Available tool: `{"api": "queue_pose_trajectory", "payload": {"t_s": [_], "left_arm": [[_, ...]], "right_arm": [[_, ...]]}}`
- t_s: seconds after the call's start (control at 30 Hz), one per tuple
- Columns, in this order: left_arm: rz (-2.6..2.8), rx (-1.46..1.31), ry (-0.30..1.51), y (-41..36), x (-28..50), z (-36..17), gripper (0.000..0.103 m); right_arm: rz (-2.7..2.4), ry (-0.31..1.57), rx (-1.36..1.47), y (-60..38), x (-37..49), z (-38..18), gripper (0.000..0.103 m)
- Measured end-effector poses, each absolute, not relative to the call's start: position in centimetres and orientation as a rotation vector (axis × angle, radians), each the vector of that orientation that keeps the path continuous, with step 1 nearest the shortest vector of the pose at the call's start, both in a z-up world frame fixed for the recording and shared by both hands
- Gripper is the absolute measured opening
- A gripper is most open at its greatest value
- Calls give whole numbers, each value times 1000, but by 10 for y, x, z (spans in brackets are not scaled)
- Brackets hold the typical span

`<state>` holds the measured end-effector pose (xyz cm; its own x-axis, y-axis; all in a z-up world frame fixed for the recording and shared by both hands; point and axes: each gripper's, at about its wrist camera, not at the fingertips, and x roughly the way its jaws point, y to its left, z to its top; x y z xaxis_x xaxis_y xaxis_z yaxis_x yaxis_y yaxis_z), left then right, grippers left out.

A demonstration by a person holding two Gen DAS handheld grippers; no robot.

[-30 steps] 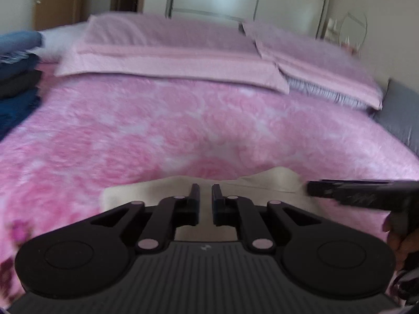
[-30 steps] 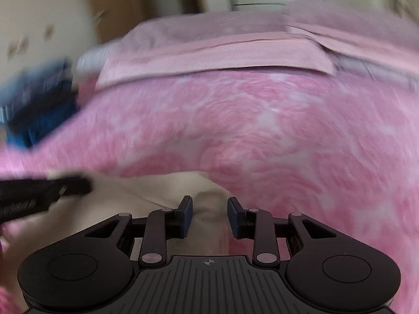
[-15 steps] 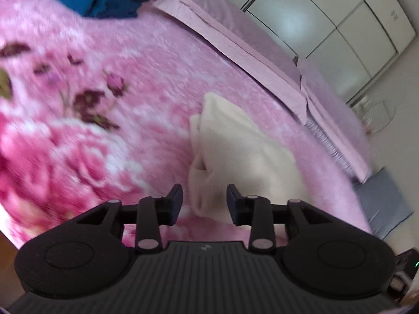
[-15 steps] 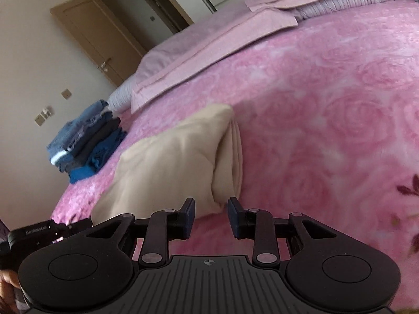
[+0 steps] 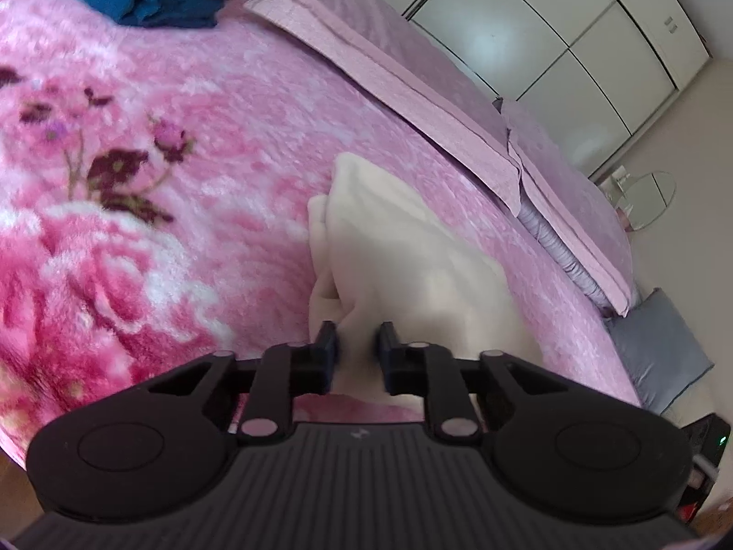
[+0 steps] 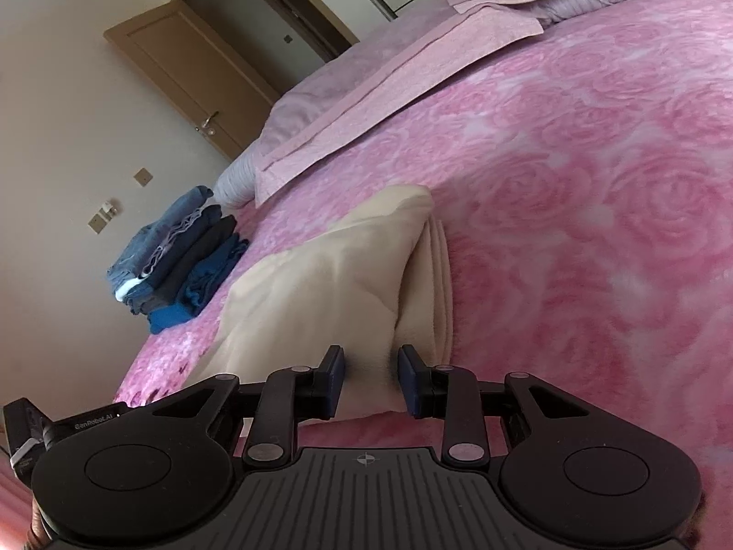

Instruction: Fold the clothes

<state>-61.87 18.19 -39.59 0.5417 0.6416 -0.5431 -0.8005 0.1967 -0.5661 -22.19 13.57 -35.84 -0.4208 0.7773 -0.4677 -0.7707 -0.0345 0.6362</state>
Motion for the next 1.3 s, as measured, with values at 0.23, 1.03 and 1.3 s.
{"api": "queue_pose_trajectory", "payload": {"t_s": [0.23, 1.03, 1.3], "left_arm": [[1005, -876, 253, 175, -617, -406, 9], [888, -937, 193, 245, -620, -405, 3], [1082, -719, 304, 222, -606, -374, 10]], "right_arm": [[1592, 1091, -3, 134, -222, -368, 0], [1738, 1128, 13, 223, -187, -366, 1], [1596, 1000, -93, 198, -204, -348, 3]]}}
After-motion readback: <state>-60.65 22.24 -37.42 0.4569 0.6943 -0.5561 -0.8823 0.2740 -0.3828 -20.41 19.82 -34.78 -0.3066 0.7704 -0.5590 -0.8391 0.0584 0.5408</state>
